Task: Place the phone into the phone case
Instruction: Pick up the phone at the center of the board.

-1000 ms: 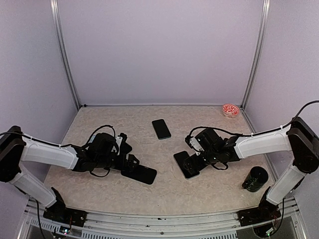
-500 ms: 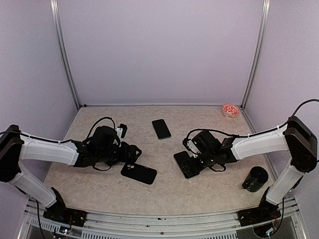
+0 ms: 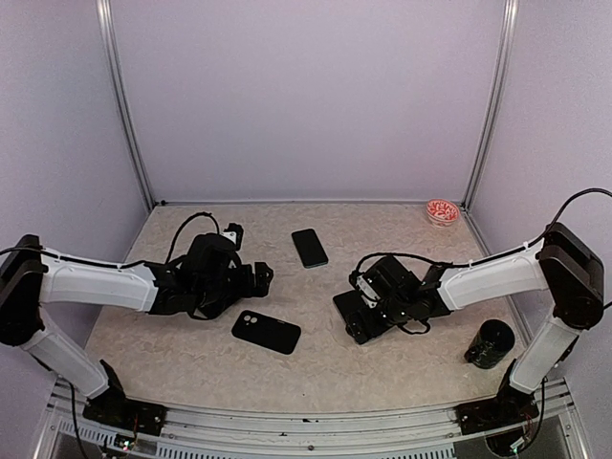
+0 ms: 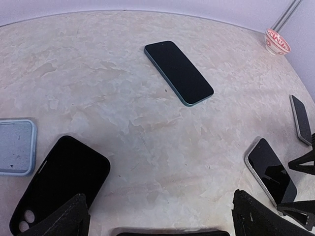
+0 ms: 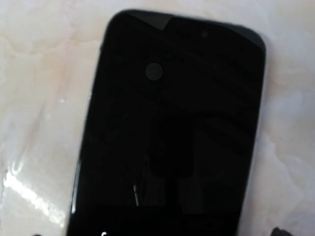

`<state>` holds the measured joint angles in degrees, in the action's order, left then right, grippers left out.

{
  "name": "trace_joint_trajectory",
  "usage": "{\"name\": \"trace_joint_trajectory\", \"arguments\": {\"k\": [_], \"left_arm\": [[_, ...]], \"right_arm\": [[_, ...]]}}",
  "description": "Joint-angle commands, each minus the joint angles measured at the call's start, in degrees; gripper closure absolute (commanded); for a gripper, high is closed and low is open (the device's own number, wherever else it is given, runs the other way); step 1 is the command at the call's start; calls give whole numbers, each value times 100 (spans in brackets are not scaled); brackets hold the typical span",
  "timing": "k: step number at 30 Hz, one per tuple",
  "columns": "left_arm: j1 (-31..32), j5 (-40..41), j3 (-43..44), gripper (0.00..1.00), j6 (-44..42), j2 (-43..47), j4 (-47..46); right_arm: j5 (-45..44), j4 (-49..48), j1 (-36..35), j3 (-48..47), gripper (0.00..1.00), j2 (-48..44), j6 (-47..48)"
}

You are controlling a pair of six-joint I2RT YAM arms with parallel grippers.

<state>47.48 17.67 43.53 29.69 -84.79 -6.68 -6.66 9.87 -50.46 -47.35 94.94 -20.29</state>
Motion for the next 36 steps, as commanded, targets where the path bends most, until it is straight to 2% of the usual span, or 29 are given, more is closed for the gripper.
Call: {"name": "trace_joint_trajectory", "arguments": {"k": [1, 19, 26, 32, 36], "left_arm": [[67, 714, 76, 1, 266, 13, 246], [50, 742, 173, 1, 651, -227, 386], [29, 691, 228, 1, 710, -272, 378], [-92, 493, 202, 1, 856, -271, 326], [-159, 336, 181, 1, 914, -274, 249]], "right_arm": [[-200, 124, -89, -157, 0, 148, -175], [-485, 389, -338, -370, 3, 461, -430], [-555, 457, -368, -433, 18, 595, -386], [-576, 448, -369, -433, 42, 655, -361], [-675, 441, -368, -416, 54, 647, -299]]}}
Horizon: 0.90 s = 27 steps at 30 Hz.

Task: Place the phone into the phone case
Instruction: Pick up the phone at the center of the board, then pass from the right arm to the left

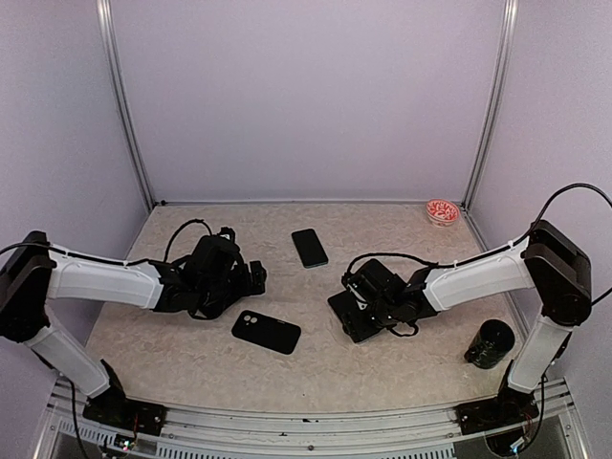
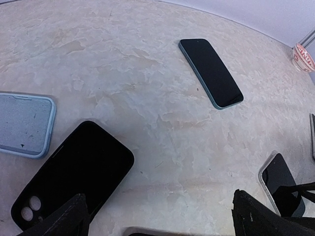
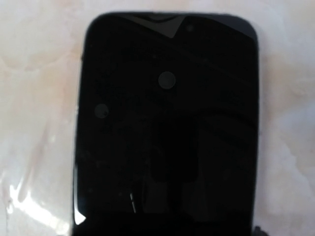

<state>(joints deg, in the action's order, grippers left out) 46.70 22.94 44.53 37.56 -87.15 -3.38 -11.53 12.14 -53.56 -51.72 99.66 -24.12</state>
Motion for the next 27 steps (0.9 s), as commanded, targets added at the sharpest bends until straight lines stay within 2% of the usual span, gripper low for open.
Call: {"name": "trace_joint_trajectory", "arguments": {"k": [1, 11, 20, 27], "left_arm": [[-89, -242, 77, 1, 136, -38, -102], [-135, -776, 196, 1, 145, -200, -230], [-119, -1543, 460, 1, -14, -599, -377], [-87, -2730, 493, 1, -334, -669, -1054]], "right_arm": [[-218, 183, -62, 38, 55, 137, 108], [-411, -226, -58, 248, 51, -514, 678], [-155, -887, -59, 470, 51, -822, 1061], [29, -1482, -62, 731, 50, -1287, 1302]]}}
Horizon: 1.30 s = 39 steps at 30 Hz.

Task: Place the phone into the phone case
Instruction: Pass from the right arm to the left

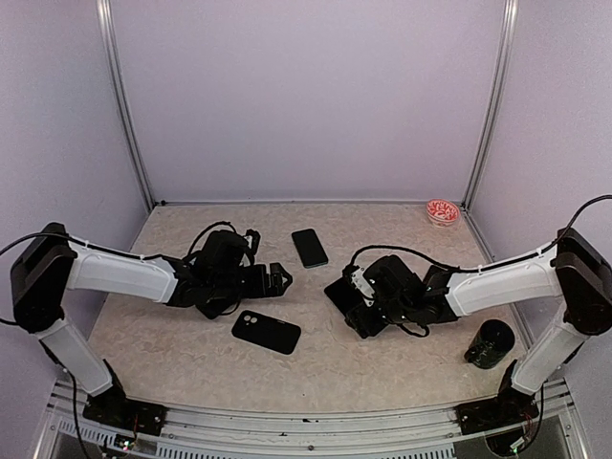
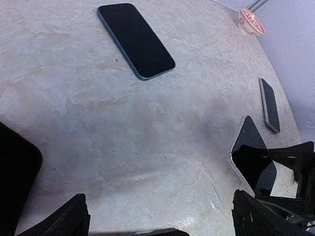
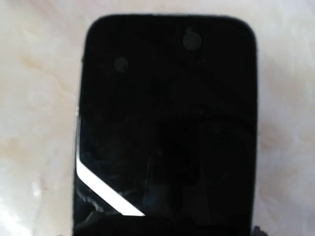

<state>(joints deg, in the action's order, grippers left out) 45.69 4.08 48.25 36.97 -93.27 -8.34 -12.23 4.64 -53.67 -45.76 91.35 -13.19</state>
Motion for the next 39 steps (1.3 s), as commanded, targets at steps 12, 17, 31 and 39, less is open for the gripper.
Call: {"name": "trace_joint_trajectory", "arguments": {"k": [12, 17, 31, 39], "left_arm": [[108, -2447, 531, 1, -494, -454, -949], [211, -2778, 764, 3, -507, -635, -1012], [449, -3550, 1135, 28, -411, -1093, -1326], [447, -3733, 1067, 79, -298, -1123, -1572]], "right_arm": [[260, -1494, -365, 709, 50, -1156, 606], [48, -1766, -592, 863, 50, -1394, 775], [-319, -1982, -922, 944, 49, -1305, 981], [-545, -2022, -987, 961, 48, -1245, 1018]]}}
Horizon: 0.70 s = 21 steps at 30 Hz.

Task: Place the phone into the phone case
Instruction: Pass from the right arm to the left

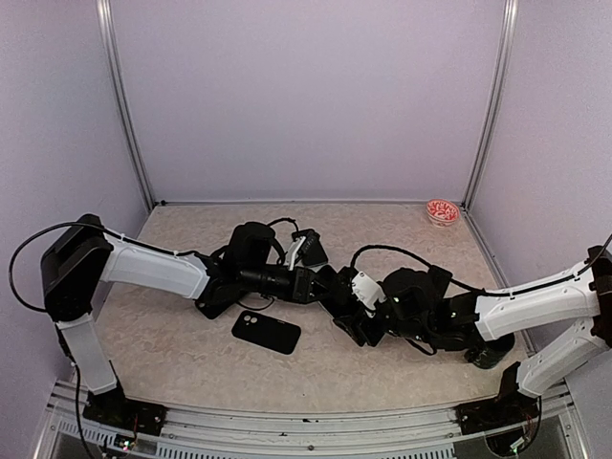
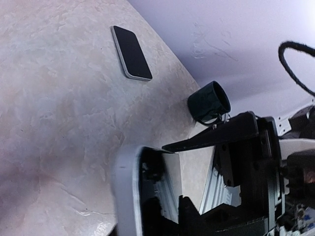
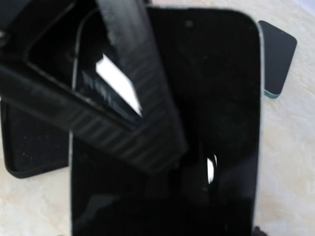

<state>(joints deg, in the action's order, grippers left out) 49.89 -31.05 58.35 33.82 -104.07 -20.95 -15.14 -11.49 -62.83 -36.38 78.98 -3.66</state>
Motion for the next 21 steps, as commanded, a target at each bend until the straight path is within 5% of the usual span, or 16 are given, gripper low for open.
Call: {"name": "trace_joint_trajectory", "arguments": {"k": [1, 3, 7, 16, 21], "left_arm": [[29, -232, 42, 87, 26, -39, -332], [30, -260, 29, 100, 49, -34, -369], [27, -287, -11, 100, 88, -19, -458], [19, -20, -245, 100, 34, 275, -630], [-40, 276, -553, 100, 10, 650, -883]], "right_arm": [[-273, -424, -72, 32, 48, -13, 70], [-297, -441, -80, 47, 47, -29, 73], [-367, -473, -88, 77, 43, -56, 72], [-181, -579, -84, 230, 3, -434, -23], [188, -681, -41, 338, 0, -752, -91]]}}
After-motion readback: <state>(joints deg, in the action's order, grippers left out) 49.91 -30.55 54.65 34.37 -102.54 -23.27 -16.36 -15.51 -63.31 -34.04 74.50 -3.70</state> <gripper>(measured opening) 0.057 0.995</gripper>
